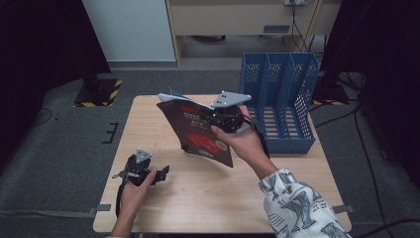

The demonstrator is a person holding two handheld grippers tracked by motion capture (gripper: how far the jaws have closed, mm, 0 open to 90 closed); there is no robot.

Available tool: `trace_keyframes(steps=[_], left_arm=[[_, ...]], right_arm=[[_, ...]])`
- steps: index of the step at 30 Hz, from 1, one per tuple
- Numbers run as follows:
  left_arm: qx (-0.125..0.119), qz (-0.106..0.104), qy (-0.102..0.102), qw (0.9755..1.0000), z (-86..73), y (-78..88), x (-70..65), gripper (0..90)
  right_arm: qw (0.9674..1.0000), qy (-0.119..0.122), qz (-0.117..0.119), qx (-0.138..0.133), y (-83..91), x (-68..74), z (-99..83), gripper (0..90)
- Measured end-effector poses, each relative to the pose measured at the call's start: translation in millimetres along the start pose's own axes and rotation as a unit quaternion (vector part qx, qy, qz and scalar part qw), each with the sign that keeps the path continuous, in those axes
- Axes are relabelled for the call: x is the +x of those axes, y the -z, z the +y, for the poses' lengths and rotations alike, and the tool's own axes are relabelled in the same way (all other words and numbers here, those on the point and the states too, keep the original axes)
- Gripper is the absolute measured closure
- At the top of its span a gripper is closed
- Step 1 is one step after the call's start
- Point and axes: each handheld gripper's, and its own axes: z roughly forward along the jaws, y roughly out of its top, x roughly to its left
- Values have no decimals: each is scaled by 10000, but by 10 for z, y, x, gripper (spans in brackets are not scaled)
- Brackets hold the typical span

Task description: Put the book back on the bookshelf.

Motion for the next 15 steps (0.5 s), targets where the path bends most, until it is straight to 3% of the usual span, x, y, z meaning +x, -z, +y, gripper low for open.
trace_keyframes(steps=[15], left_arm=[[271, 184, 118, 9994, -77, -77, 49, 56]], right_arm=[[9998, -61, -193, -35, 31, -40, 339, 871]])
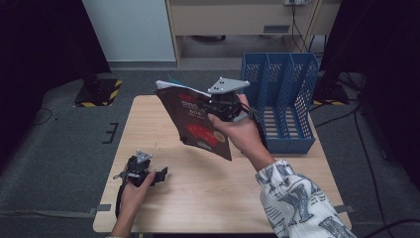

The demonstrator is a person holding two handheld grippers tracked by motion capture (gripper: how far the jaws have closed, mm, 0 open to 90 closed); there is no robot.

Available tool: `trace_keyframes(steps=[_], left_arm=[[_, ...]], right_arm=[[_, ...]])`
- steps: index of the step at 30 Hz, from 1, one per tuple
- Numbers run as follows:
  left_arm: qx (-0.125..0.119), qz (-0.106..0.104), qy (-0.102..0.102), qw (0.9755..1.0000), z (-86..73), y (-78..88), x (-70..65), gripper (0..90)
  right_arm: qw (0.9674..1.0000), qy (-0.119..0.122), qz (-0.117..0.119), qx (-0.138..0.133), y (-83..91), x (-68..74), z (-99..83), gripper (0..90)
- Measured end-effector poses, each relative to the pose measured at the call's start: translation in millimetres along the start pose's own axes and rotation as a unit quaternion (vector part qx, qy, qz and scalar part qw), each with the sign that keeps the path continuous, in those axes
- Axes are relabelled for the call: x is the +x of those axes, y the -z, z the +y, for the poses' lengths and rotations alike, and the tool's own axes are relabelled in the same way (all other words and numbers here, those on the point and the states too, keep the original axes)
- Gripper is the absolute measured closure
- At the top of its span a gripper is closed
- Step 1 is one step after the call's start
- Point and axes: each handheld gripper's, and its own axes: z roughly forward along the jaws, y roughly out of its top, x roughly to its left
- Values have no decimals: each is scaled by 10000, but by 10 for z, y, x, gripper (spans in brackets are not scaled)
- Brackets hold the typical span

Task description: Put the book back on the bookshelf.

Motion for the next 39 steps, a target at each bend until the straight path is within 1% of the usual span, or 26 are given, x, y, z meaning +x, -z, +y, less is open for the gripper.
trace_keyframes(steps=[3, 7, 15, 20, 28, 33, 39], left_arm=[[42, -18, 16, 10000, 1, -13, -2, 56], [124, 19, -43, 9999, 2, -39, -18, 56], [194, 19, -63, 9998, -18, -61, -31, 52], [238, -11, -102, 9997, -20, -73, -49, 51], [297, 7, -111, 9995, -34, -84, -48, 51], [307, 3, -191, 9993, -39, -88, -67, 50], [285, -7, -196, 9994, -45, -93, -69, 39]], right_arm=[[10000, -28, -34, -19, 21, -16, 53, 871], [9999, -40, -68, -66, 70, -36, 111, 871], [9998, -84, -184, -75, 160, -114, 193, 871], [9995, -144, -255, -109, 228, -158, 283, 871], [9992, -148, -328, -156, 343, -220, 408, 871], [9990, -222, -349, -176, 424, -296, 452, 871], [9984, -339, -419, -182, 511, -405, 449, 871]])
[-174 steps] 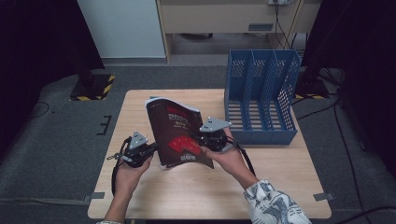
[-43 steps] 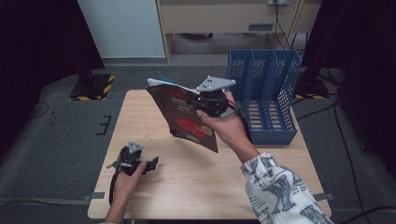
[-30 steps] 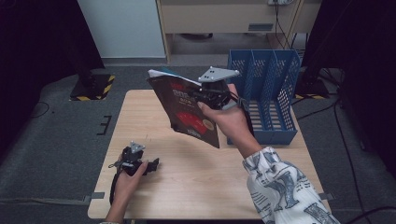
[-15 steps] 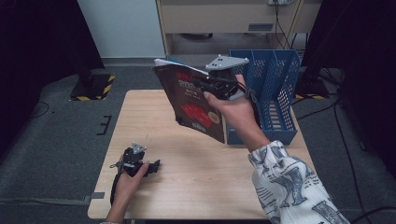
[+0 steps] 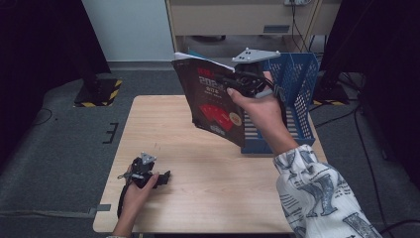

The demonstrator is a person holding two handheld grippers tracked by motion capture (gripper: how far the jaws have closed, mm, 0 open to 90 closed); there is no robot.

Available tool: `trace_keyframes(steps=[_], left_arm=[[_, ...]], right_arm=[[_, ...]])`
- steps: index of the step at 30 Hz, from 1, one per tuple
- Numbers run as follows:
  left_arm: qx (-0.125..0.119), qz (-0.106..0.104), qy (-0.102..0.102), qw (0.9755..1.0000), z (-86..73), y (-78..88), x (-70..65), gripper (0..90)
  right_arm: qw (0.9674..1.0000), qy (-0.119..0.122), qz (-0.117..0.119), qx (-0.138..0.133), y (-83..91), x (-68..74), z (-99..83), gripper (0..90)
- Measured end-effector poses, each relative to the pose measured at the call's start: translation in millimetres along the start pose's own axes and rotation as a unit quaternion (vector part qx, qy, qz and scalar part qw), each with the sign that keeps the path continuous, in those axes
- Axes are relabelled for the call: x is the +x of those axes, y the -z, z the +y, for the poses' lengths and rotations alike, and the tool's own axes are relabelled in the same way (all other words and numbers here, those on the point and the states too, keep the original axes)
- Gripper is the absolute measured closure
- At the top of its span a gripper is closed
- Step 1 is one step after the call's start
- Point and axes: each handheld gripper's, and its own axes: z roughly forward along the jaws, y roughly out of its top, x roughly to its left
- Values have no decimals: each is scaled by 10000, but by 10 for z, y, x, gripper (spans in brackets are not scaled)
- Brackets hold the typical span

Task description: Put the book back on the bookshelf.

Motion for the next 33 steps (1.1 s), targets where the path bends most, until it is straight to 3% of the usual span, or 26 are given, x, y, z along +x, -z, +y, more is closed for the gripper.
trace_keyframes(steps=[20, 33], left_arm=[[-143, -11, -27, 9999, -42, -11, -8, 7], [-150, -2, -37, 9999, -46, -12, -11, 1]], right_arm=[[9985, -264, -455, -114, 426, -428, -11, 871], [9970, -345, -690, -110, 632, -619, -80, 871]])
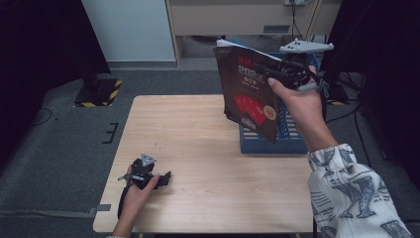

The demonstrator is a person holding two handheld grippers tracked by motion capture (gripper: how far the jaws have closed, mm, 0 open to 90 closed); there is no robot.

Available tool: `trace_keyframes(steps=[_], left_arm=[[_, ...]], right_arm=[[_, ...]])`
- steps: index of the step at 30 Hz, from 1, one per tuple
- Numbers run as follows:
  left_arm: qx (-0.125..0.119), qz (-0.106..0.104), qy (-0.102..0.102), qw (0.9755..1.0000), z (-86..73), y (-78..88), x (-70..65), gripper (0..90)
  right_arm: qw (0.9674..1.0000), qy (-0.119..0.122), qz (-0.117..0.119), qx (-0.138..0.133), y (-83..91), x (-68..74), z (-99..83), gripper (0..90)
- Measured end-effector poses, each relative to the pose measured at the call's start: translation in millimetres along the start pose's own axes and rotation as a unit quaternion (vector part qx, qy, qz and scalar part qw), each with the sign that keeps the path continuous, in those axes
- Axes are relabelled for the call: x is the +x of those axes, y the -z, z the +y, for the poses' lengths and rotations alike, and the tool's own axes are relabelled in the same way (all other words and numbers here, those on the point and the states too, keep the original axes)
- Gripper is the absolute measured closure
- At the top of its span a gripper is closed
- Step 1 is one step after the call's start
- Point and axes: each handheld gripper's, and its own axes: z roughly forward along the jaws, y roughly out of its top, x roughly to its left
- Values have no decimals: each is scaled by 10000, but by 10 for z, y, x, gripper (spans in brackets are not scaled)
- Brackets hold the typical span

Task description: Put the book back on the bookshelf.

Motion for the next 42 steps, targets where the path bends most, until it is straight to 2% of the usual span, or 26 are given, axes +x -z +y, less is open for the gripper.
trace_keyframes(steps=[23, 42], left_arm=[[11, -34, -15, 10000, 1, -2, 2, 0], [7, -36, -6, 10000, 1, -3, 1, 0]], right_arm=[[9991, -140, -400, -69, 226, -285, -76, 870], [9979, -195, -618, -93, 356, -418, -143, 870]])
